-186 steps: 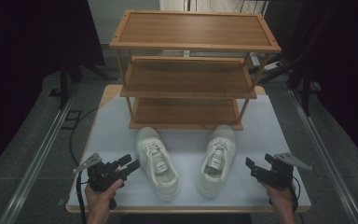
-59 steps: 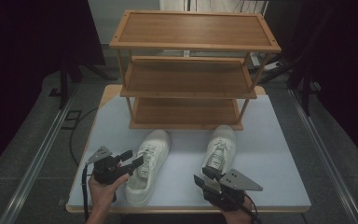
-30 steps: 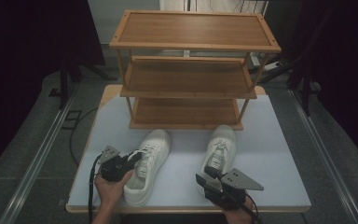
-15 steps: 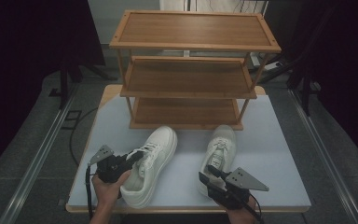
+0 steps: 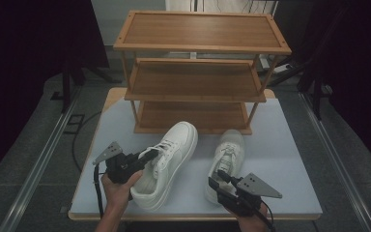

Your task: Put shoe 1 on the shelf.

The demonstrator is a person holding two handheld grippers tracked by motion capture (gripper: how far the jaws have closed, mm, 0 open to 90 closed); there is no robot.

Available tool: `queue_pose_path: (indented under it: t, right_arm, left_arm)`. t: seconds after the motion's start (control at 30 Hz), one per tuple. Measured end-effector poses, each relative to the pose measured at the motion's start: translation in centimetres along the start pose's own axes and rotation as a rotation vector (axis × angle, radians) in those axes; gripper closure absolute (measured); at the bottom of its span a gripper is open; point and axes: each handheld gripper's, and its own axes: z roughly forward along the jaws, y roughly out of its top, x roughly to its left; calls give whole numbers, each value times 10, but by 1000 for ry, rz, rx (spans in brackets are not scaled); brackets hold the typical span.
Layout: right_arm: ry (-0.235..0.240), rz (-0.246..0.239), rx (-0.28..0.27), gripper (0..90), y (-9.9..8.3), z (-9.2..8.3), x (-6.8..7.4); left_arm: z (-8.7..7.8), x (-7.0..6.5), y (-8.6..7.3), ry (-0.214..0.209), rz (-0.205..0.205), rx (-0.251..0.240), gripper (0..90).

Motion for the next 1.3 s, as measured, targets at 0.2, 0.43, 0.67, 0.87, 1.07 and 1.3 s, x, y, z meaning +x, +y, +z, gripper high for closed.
queue_pose_path:
  t: [0.2, 0.43, 0.67, 0.87, 1.07, 1.3]
  right_arm:
    - [-1, 3, -11, 560, 1, -2, -2]
    - [-2, 7, -11, 560, 2, -3, -3]
    - [-1, 4, -10, 557, 1, -3, -2]
    - [-2, 5, -8, 556, 1, -3, -3]
    - [6, 3, 0, 551, 1, -2, -2]
    - [7, 0, -2, 550, 1, -2, -3]
  left_arm:
    - [10, -10, 17, -26, 7, -30, 816]
    - [14, -19, 39, -40, 13, -65, 816]
    - [16, -20, 55, -38, 5, -94, 818]
    - [16, -20, 67, -30, -2, -105, 817]
    - [16, -23, 81, -26, 6, -119, 818]
    - [23, -23, 94, -22, -14, -150, 818]
